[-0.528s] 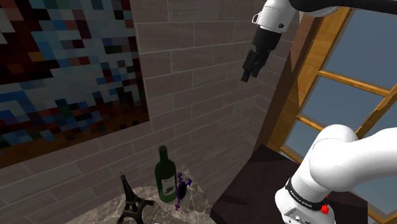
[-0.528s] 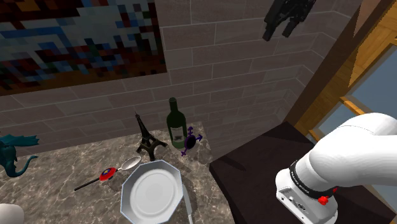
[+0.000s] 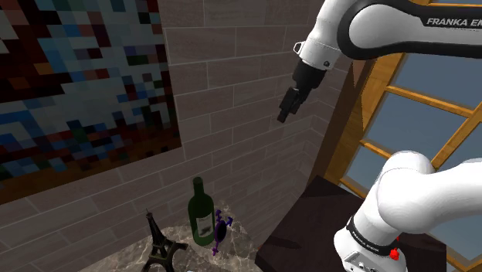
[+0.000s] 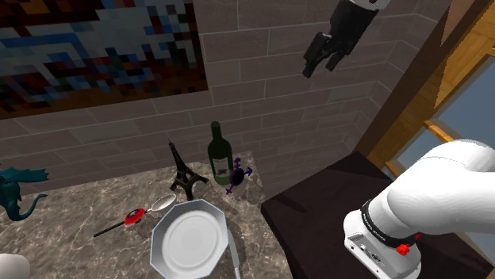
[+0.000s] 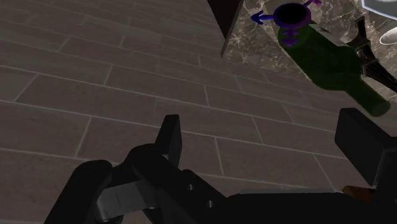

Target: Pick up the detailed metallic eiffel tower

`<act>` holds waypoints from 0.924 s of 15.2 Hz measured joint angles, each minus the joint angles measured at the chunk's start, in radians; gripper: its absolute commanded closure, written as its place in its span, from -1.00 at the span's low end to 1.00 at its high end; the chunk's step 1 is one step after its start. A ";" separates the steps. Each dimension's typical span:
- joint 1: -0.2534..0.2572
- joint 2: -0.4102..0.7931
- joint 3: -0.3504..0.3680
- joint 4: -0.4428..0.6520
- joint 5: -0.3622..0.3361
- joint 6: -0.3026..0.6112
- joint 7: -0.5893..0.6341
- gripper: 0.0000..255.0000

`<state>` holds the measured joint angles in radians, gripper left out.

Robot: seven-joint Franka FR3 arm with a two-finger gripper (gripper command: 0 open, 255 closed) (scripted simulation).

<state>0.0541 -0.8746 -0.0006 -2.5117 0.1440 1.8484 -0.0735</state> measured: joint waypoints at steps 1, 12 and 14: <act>0.010 -0.009 0.013 -0.034 0.012 0.041 0.004 -1.00; 0.150 0.110 0.176 -0.295 0.168 0.601 0.027 -1.00; 0.178 0.157 0.198 -0.323 0.196 0.707 0.023 -1.00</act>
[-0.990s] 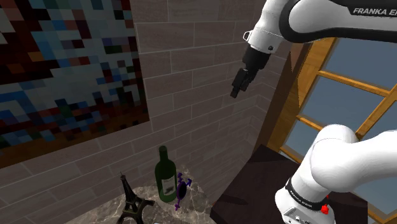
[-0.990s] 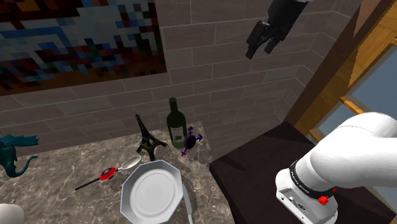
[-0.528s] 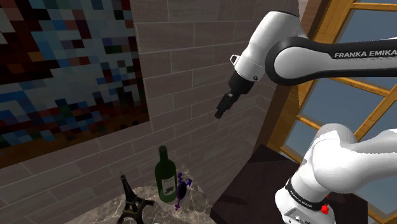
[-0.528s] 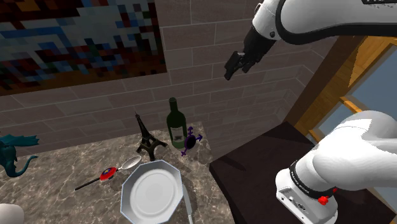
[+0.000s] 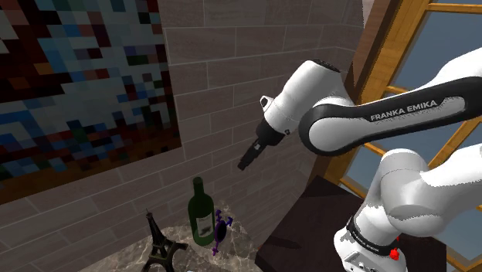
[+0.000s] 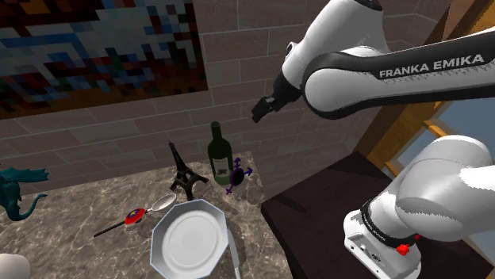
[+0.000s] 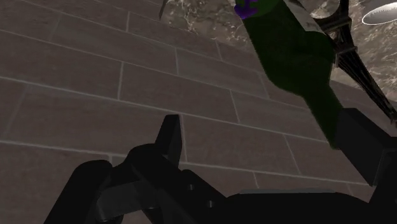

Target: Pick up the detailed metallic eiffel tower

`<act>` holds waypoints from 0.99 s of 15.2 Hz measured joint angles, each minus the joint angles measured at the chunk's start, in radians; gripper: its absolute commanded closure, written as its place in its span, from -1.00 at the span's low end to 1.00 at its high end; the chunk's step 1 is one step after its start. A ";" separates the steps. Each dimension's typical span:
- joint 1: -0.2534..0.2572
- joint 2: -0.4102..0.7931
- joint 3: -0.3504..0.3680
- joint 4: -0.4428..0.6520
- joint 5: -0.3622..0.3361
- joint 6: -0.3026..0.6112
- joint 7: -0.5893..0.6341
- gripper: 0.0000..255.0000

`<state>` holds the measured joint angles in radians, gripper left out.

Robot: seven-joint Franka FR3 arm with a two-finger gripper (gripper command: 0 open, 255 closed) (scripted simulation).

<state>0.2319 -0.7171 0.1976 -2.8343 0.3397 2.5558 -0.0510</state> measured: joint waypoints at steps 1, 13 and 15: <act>0.014 0.041 0.014 -0.007 0.014 0.064 -0.001 -1.00; -0.113 0.663 0.447 0.107 0.207 0.792 -0.091 -1.00; -0.226 0.812 0.640 0.187 0.474 0.921 -0.334 -1.00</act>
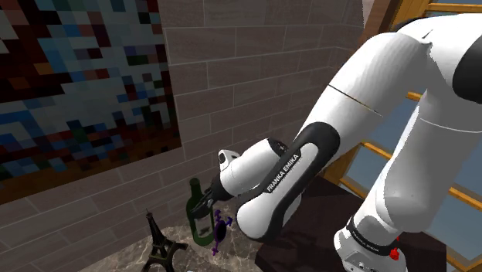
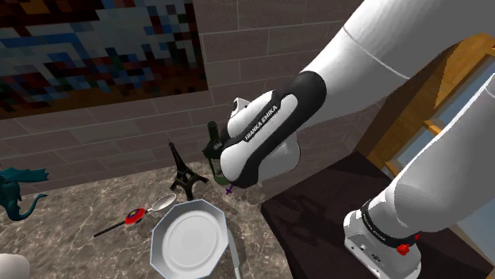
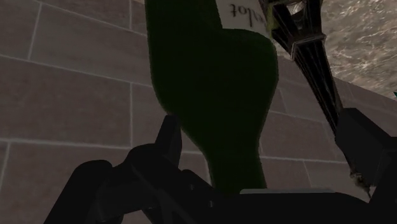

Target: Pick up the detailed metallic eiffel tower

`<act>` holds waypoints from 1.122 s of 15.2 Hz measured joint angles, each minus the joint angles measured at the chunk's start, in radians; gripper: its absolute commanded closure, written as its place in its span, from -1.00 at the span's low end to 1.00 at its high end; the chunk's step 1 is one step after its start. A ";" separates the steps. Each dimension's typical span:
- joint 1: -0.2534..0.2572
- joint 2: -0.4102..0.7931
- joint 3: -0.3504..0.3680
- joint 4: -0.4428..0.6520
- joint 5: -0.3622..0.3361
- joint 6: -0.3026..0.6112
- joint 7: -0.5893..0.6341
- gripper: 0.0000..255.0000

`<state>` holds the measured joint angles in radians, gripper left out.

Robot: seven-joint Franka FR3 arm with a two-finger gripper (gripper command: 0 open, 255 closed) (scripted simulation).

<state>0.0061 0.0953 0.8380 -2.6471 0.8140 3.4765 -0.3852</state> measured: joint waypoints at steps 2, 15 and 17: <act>0.070 0.126 -0.040 0.064 0.028 0.106 -0.083 -1.00; 0.338 0.685 -0.210 0.465 -0.142 0.458 -0.208 -1.00; 0.343 0.717 -0.217 0.477 -0.163 0.475 -0.201 -1.00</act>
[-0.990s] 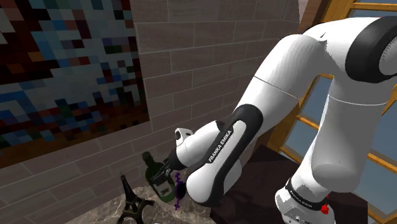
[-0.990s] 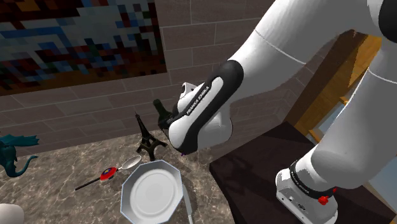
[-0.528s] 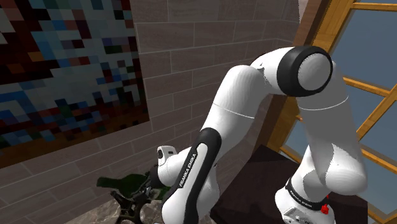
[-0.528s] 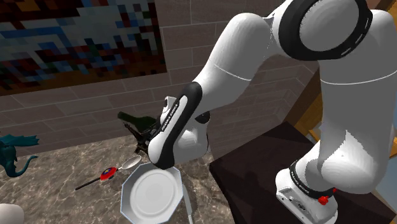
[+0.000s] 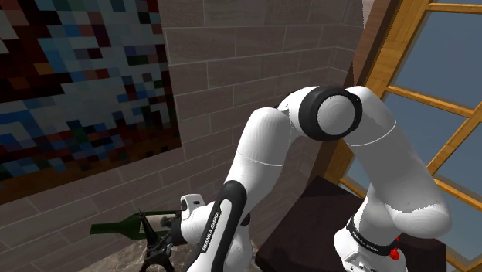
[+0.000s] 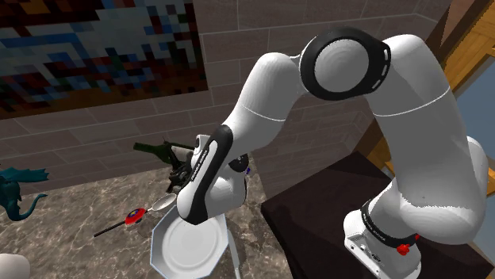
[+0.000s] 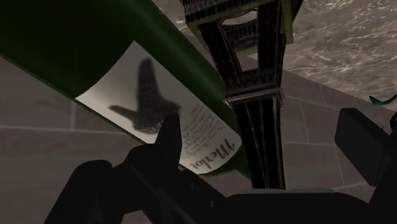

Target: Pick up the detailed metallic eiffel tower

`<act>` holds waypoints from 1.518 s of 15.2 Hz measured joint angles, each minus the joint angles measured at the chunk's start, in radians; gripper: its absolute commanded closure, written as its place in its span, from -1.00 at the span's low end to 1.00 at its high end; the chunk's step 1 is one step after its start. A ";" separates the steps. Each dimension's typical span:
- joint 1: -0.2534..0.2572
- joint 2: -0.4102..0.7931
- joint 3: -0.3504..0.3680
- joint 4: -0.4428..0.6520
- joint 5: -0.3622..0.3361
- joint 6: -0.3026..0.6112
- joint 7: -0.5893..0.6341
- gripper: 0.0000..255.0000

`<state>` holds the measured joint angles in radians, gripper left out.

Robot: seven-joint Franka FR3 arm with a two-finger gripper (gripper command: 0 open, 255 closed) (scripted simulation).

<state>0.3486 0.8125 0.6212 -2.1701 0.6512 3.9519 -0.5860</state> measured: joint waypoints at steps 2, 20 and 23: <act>0.005 0.031 -0.008 0.016 -0.018 0.012 0.004 -1.00; 0.006 -0.016 0.001 0.006 0.021 -0.017 -0.012 1.00; -0.003 -0.066 0.014 -0.021 0.050 -0.035 -0.017 1.00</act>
<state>0.3461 0.7466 0.6349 -2.1912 0.7008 3.9169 -0.6035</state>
